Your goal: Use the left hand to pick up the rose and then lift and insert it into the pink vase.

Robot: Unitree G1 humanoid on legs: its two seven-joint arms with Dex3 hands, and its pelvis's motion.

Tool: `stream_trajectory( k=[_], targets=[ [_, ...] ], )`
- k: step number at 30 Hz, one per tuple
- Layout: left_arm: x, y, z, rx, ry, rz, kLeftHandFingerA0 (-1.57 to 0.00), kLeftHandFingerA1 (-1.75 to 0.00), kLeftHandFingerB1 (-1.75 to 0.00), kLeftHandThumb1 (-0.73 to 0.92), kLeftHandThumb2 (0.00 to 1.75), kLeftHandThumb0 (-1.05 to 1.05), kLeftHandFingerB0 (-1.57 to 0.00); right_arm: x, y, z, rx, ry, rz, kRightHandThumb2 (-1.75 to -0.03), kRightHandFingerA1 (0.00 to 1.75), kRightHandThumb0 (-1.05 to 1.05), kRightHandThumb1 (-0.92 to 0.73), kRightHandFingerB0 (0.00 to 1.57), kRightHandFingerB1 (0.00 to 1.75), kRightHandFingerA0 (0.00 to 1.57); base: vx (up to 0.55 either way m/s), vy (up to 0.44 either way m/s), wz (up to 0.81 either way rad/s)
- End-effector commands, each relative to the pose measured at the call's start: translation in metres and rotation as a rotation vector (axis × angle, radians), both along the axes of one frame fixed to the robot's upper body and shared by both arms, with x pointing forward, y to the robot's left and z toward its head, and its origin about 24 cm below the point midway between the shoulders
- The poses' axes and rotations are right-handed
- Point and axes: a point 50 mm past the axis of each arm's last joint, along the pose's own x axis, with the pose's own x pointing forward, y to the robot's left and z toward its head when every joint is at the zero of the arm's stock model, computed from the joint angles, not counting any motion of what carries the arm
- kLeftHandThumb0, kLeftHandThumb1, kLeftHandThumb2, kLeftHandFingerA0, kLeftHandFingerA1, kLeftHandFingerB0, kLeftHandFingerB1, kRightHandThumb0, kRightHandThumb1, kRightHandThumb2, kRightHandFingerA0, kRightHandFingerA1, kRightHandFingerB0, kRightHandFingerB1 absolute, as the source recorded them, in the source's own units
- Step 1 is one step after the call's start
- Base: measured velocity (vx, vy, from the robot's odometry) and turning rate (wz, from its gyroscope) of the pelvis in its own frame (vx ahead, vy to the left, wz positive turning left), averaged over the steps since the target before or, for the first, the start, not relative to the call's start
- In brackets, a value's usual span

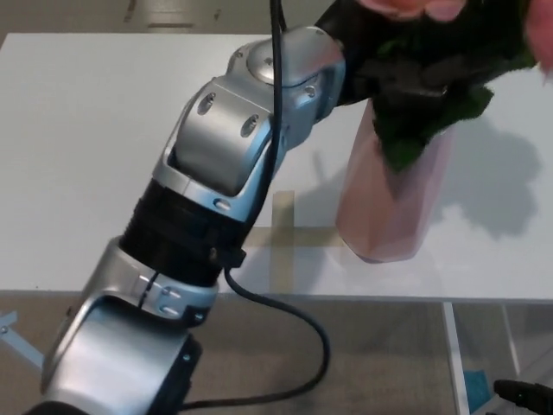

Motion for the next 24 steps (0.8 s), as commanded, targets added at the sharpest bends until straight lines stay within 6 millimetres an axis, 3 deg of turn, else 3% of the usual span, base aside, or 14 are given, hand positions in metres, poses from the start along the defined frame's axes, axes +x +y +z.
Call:
stream_trajectory(
  k=[1, 24],
  targets=[
    [-0.003, -0.001, -0.004, 0.155, 0.025, -0.173, 0.00, 0.00, -0.06, 0.45, 0.59, -0.89, 0.00, -0.002, -0.003, 0.000, -0.003, 0.014, -0.002, -0.58, 0.49, -0.20, -0.61, 0.55, 0.47, 0.59, 0.00, 0.000, 0.00],
    [0.004, 0.023, 0.006, 0.136, 0.059, -0.184, 0.00, 0.00, -0.04, 0.46, 0.57, -0.84, 0.00, -0.002, -0.003, 0.000, 0.000, 0.008, -0.002, -0.58, 0.49, -0.19, -0.61, 0.55, 0.47, 0.58, 0.00, 0.000, 0.00]
  ],
)
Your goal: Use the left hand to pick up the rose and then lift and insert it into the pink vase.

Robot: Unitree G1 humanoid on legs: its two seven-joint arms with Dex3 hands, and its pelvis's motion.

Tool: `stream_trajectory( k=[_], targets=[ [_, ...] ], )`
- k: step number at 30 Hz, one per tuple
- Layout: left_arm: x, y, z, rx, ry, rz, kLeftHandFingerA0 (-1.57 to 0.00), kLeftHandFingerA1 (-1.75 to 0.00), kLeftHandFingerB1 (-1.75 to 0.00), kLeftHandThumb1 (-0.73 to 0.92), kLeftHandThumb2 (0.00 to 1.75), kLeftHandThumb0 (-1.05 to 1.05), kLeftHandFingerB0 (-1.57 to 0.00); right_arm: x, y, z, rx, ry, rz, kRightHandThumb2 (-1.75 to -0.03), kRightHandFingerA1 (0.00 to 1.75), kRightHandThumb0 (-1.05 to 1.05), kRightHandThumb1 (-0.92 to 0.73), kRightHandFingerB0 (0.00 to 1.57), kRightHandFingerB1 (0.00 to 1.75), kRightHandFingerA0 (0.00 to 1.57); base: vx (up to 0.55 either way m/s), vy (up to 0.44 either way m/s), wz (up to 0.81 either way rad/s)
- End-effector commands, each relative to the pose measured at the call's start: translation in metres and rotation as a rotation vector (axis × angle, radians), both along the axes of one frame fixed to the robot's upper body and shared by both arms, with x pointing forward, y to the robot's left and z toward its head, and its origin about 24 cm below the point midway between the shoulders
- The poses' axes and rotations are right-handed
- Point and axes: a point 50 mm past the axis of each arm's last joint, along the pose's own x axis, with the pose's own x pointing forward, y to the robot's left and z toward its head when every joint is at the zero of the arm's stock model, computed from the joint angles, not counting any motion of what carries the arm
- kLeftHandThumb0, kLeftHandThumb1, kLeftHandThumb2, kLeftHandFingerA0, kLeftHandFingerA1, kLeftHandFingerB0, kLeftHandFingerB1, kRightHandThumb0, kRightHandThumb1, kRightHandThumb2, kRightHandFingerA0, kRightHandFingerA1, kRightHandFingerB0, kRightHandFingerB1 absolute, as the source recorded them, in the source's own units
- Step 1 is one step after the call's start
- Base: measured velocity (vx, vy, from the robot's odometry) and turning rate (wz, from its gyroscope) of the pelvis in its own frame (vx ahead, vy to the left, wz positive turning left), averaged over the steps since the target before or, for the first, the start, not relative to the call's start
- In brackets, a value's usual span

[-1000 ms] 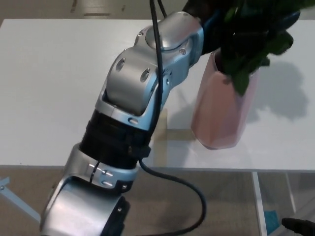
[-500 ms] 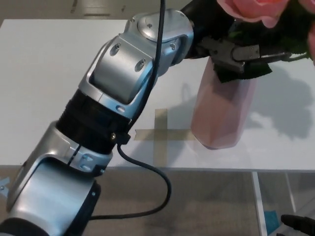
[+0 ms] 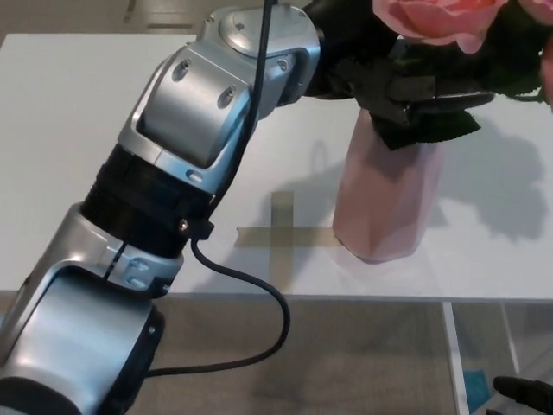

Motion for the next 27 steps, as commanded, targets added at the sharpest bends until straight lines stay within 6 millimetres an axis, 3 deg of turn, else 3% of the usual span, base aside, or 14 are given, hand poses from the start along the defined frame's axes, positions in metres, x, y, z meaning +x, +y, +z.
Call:
stream_trajectory(
  k=[1, 13, 18, 27],
  targets=[
    [0.002, 0.010, -0.002, 0.008, 0.048, -0.012, 0.00, 0.00, -0.04, 0.46, 0.57, -0.84, 0.00, -0.004, -0.003, -0.001, -0.002, 0.015, -0.004, -0.58, 0.49, -0.19, -0.61, 0.55, 0.47, 0.58, 0.00, 0.000, 0.00],
    [0.010, 0.038, 0.017, 0.023, 0.037, -0.031, 0.00, 0.00, -0.02, 0.42, 0.58, -0.75, 0.00, -0.004, -0.003, -0.002, -0.005, 0.024, -0.008, -0.58, 0.49, -0.19, -0.61, 0.54, 0.46, 0.57, 0.00, 0.000, 0.00],
    [0.011, 0.040, 0.017, 0.036, 0.038, -0.039, 0.00, 0.00, -0.02, 0.42, 0.58, -0.75, 0.00, -0.004, -0.004, -0.002, -0.004, 0.023, -0.008, -0.58, 0.49, -0.19, -0.61, 0.54, 0.46, 0.57, 0.00, 0.000, 0.00],
    [0.017, 0.057, 0.022, 0.197, 0.004, -0.064, 0.00, 0.00, -0.03, 0.38, 0.55, -0.71, 0.00, 0.001, -0.003, 0.001, -0.001, 0.014, 0.003, -0.58, 0.49, -0.19, -0.61, 0.54, 0.46, 0.58, 0.00, 0.000, 0.00]
  ],
)
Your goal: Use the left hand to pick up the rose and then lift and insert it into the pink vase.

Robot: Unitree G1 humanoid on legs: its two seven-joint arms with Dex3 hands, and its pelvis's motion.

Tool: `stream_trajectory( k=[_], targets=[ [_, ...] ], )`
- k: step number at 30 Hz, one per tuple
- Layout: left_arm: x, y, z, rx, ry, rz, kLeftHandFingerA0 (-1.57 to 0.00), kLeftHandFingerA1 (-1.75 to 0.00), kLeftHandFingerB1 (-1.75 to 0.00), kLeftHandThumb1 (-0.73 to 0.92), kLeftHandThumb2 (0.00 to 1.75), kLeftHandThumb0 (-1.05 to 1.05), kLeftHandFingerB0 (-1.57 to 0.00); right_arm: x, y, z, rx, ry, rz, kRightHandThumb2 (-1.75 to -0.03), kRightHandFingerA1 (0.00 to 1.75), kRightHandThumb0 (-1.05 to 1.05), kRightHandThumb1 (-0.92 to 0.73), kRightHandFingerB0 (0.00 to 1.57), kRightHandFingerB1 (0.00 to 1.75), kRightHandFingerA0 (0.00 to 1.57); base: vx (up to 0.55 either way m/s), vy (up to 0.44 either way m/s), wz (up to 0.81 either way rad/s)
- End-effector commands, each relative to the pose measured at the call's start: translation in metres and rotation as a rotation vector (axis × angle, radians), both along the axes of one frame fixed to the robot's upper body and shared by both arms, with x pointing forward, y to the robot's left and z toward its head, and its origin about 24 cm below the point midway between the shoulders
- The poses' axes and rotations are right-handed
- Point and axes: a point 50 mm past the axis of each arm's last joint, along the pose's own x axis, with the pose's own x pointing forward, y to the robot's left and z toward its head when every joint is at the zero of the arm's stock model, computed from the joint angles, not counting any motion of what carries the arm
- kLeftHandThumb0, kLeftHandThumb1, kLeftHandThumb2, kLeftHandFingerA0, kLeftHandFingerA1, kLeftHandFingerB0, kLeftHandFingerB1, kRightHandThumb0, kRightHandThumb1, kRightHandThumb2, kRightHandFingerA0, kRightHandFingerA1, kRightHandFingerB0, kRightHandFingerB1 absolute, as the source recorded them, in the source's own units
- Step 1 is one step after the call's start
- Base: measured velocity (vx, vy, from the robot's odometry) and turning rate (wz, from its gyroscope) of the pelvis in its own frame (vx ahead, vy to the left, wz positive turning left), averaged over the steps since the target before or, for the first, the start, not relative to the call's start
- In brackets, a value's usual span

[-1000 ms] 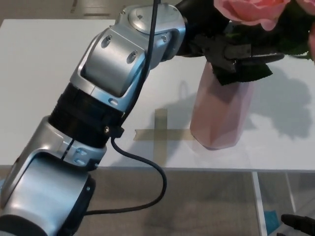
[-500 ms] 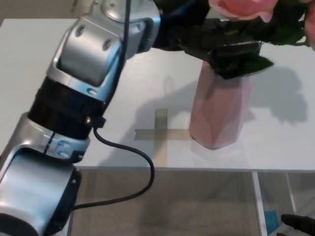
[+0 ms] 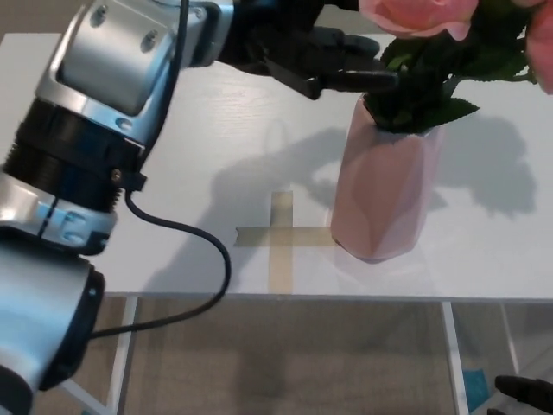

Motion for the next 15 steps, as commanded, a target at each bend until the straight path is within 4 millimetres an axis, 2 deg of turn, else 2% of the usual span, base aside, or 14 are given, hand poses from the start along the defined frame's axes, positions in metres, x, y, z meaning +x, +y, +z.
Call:
stream_trajectory(
  k=[1, 3, 5, 8, 11, 13, 14, 15],
  targets=[
    [-0.001, 0.007, 0.008, 0.068, -0.032, -0.060, 0.00, 0.00, -0.03, 0.38, 0.55, -0.71, 0.00, 0.000, -0.001, 0.000, 0.004, 0.015, 0.002, -0.58, 0.49, -0.19, -0.61, 0.54, 0.46, 0.58, 0.00, 0.000, 0.00],
    [-0.001, 0.007, 0.008, 0.070, -0.032, -0.063, 0.00, 0.00, -0.03, 0.38, 0.55, -0.71, 0.00, 0.000, -0.001, 0.000, 0.004, 0.015, 0.002, -0.58, 0.49, -0.19, -0.61, 0.54, 0.46, 0.58, 0.00, 0.000, 0.00],
    [-0.001, 0.026, 0.011, 0.062, 0.000, -0.024, 0.00, 0.00, -0.02, 0.39, 0.53, -0.68, 0.00, 0.000, -0.001, 0.000, 0.008, 0.017, -0.001, -0.58, 0.49, -0.20, -0.61, 0.54, 0.46, 0.58, 0.00, 0.000, 0.00],
    [-0.001, 0.027, 0.012, 0.064, 0.001, -0.027, 0.00, 0.00, -0.02, 0.39, 0.53, -0.68, 0.00, 0.000, -0.001, 0.000, 0.008, 0.017, -0.001, -0.58, 0.49, -0.20, -0.61, 0.54, 0.46, 0.58, 0.00, 0.000, 0.00],
    [-0.001, 0.054, 0.011, 0.047, 0.003, 0.019, 0.00, 0.00, -0.03, 0.38, 0.53, -0.68, 0.00, 0.000, -0.002, 0.000, 0.004, 0.020, 0.004, -0.58, 0.49, -0.20, -0.61, 0.54, 0.46, 0.58, 0.00, 0.000, 0.00],
    [-0.004, 0.085, 0.007, 0.021, 0.029, 0.062, 0.00, 0.00, -0.01, 0.39, 0.52, -0.65, 0.00, -0.004, -0.002, -0.002, 0.010, 0.028, -0.001, -0.58, 0.49, -0.20, -0.61, 0.54, 0.46, 0.57, 0.00, 0.000, 0.00],
    [-0.005, 0.090, 0.006, 0.018, 0.030, 0.068, 0.00, 0.00, -0.01, 0.39, 0.52, -0.65, 0.00, -0.005, -0.002, -0.003, 0.010, 0.030, -0.002, -0.58, 0.49, -0.20, -0.61, 0.54, 0.46, 0.57, 0.00, 0.000, 0.00],
    [-0.007, 0.104, 0.003, 0.008, 0.036, 0.100, 0.00, 0.00, -0.01, 0.39, 0.52, -0.65, 0.00, -0.006, -0.003, -0.003, 0.009, 0.033, -0.003, -0.58, 0.49, -0.20, -0.61, 0.54, 0.46, 0.58, 0.00, 0.000, 0.00]
  ],
)
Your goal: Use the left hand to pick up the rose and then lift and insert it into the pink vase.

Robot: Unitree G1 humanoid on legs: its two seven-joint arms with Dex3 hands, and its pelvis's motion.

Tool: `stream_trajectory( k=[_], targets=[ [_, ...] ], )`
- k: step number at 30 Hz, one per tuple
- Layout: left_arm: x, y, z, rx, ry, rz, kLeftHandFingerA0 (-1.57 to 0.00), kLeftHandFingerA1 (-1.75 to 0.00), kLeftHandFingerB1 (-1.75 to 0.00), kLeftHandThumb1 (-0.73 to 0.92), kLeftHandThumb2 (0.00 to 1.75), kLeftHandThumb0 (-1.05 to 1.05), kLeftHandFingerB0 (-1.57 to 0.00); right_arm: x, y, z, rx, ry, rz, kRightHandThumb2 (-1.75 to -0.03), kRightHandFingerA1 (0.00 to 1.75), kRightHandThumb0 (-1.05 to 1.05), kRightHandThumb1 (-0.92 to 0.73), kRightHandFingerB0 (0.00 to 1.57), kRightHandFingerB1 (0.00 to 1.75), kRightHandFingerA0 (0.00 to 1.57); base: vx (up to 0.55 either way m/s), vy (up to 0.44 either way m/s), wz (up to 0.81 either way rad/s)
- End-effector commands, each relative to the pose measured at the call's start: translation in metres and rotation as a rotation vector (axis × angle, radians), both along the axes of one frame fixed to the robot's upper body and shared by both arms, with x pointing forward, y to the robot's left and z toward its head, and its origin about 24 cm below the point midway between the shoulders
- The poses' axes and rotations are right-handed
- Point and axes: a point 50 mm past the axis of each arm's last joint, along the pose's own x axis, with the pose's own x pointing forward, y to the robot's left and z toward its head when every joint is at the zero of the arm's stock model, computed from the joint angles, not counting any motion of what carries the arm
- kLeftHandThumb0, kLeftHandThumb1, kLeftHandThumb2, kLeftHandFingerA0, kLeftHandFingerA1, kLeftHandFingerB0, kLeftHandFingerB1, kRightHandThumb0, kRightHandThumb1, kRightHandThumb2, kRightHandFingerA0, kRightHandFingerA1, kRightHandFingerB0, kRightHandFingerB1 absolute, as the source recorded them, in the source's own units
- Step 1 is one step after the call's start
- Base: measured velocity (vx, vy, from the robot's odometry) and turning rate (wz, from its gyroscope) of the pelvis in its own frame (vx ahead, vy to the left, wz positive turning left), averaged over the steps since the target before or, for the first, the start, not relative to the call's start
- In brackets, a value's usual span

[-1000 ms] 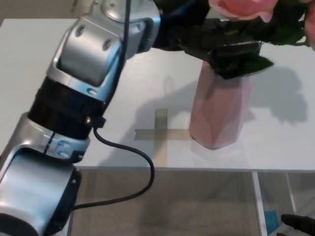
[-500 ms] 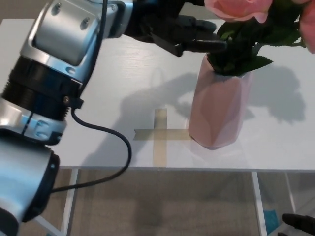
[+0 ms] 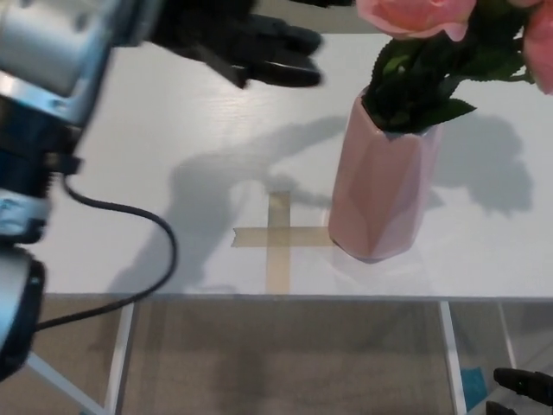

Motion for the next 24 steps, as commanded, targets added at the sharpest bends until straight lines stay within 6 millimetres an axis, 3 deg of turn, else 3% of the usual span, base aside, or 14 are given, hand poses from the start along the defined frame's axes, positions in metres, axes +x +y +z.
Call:
stream_trajectory(
  k=[1, 4, 8, 11, 12, 14, 17, 18, 19, 20, 24],
  targets=[
    [-0.008, 0.049, -0.010, -0.034, 0.045, 0.051, 0.00, 0.00, -0.01, 0.39, 0.52, -0.65, 0.00, -0.012, -0.003, -0.007, 0.008, 0.043, -0.011, -0.58, 0.49, -0.20, -0.61, 0.54, 0.46, 0.58, 0.00, 0.000, 0.00],
    [-0.010, 0.061, -0.013, -0.040, 0.044, 0.080, 0.00, 0.00, -0.02, 0.39, 0.52, -0.64, 0.00, -0.013, -0.003, -0.008, 0.008, 0.046, -0.009, -0.58, 0.49, -0.20, -0.61, 0.54, 0.46, 0.58, 0.00, 0.000, 0.00],
    [-0.027, 0.112, -0.030, -0.106, 0.038, 0.172, 0.00, 0.00, -0.04, 0.37, 0.55, -0.64, 0.00, -0.015, -0.003, -0.009, -0.004, 0.058, -0.015, -0.58, 0.49, -0.20, -0.61, 0.55, 0.46, 0.58, 0.00, 0.000, 0.02],
    [-0.029, 0.114, -0.032, -0.113, 0.033, 0.173, 0.00, 0.00, -0.04, 0.37, 0.55, -0.64, 0.00, -0.016, -0.003, -0.009, -0.003, 0.059, -0.015, -0.58, 0.49, -0.20, -0.61, 0.55, 0.46, 0.58, 0.00, 0.000, 0.00],
    [-0.041, 0.124, -0.041, -0.131, 0.010, 0.185, 0.00, 0.00, -0.06, 0.38, 0.73, -0.58, 0.00, -0.017, -0.003, -0.010, -0.005, 0.064, -0.014, -0.58, 0.49, -0.19, -0.61, 0.55, 0.47, 0.59, 0.00, 0.000, 0.00],
    [-0.078, 0.142, -0.064, -0.156, -0.048, 0.212, 0.00, -0.06, -0.08, 0.36, 0.72, -0.54, 0.00, -0.020, -0.002, -0.012, -0.006, 0.076, -0.012, -0.58, 0.49, -0.19, -0.61, 0.55, 0.47, 0.59, 0.00, 0.000, 0.00],
    [-0.088, 0.144, -0.069, -0.160, -0.062, 0.219, 0.00, -0.06, -0.08, 0.36, 0.72, -0.54, 0.00, -0.021, -0.002, -0.013, -0.005, 0.078, -0.012, -0.58, 0.49, -0.19, -0.61, 0.55, 0.47, 0.59, 0.00, 0.000, 0.00],
    [-0.105, 0.148, -0.087, -0.181, -0.075, 0.231, -0.01, -0.30, -0.19, 0.31, 0.73, -0.47, 0.00, -0.023, -0.003, -0.014, -0.007, 0.086, -0.011, -0.58, 0.49, -0.20, -0.61, 0.55, 0.47, 0.59, 0.00, 0.000, 0.00],
    [-0.129, 0.155, -0.106, -0.195, -0.092, 0.261, -0.01, -0.30, -0.19, 0.31, 0.73, -0.47, 0.00, -0.026, -0.003, -0.015, -0.010, 0.095, -0.011, -0.58, 0.49, -0.20, -0.61, 0.55, 0.47, 0.59, 0.00, 0.000, 0.00],
    [-0.141, 0.158, -0.114, -0.204, -0.093, 0.276, -0.07, -0.29, -0.24, 0.37, 0.52, -0.51, -0.01, -0.028, -0.004, -0.016, -0.010, 0.096, -0.012, -0.58, 0.49, -0.21, -0.61, 0.55, 0.47, 0.59, 0.00, 0.000, 0.00],
    [-0.147, 0.159, -0.117, -0.207, -0.095, 0.283, -0.07, -0.29, -0.24, 0.37, 0.52, -0.51, -0.01, -0.028, -0.004, -0.016, -0.010, 0.096, -0.012, -0.58, 0.49, -0.21, -0.61, 0.55, 0.47, 0.59, 0.00, 0.000, 0.00]
  ],
)
